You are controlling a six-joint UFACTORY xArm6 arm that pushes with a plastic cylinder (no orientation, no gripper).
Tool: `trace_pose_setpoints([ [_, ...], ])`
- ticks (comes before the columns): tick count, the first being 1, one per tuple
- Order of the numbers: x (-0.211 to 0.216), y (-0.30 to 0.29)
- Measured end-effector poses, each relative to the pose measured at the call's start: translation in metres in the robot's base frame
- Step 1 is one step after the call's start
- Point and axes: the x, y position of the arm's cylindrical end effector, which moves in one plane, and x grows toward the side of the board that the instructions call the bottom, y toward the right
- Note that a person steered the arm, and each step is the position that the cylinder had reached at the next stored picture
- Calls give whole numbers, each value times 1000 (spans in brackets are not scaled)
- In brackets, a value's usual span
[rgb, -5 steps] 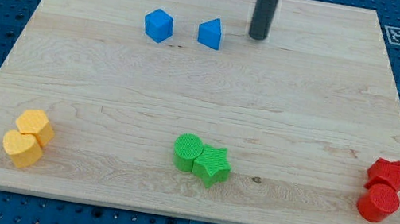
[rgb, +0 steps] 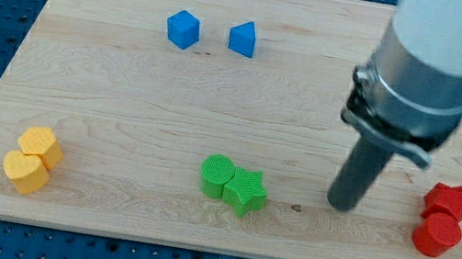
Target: Slide the red circle to the center right
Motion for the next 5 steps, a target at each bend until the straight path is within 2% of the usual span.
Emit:
trace_pose_setpoints([
  [1, 44, 25],
  [4, 45, 44],
  [5, 45, 117],
])
